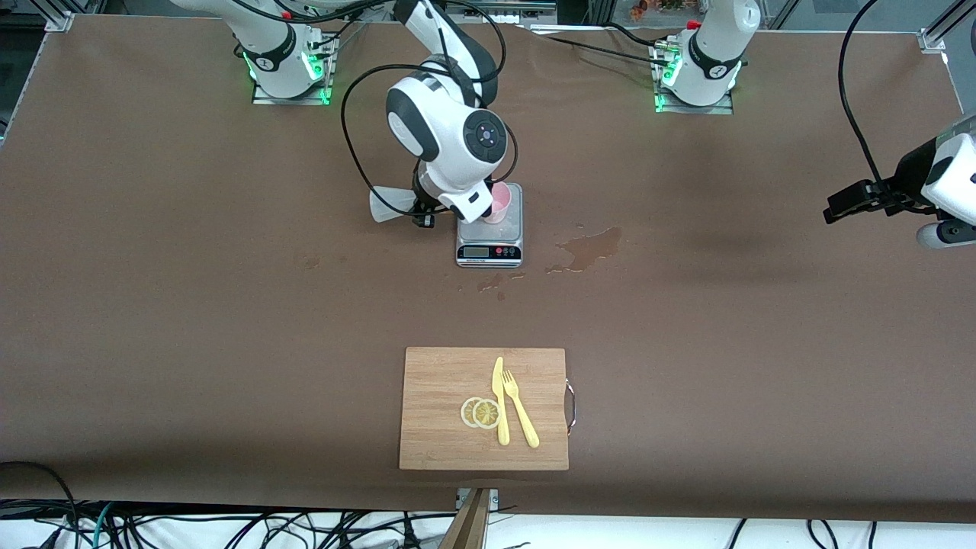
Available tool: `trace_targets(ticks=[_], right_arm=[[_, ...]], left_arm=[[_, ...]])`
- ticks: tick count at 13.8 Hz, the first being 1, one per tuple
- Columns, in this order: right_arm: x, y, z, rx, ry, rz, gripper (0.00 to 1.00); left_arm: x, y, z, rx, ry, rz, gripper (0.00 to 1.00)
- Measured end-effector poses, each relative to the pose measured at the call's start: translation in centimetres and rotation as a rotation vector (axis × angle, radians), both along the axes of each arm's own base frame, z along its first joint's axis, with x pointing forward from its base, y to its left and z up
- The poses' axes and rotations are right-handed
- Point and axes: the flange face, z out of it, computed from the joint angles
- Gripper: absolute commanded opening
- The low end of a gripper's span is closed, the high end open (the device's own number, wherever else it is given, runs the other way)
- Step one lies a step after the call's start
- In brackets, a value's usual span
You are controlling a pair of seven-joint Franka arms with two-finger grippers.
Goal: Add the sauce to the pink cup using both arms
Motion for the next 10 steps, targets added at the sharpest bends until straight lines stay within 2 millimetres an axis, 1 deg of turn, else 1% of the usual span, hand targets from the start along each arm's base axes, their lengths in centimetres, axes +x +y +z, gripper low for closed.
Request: trace_targets(ticks=[4, 10], right_arm=[[-0.8, 1.8, -0.5, -0.054, -0.018, 0.005, 0.14], [-2.3, 3.0, -1.4, -0.134, -0.060, 0.002, 0.14]], left_arm=[[0.0, -0.2, 0.0, -0.001, 0.000, -0.003, 1.00], [0.0, -0.6, 0.0, -0.021, -0.001, -0.004, 1.00]])
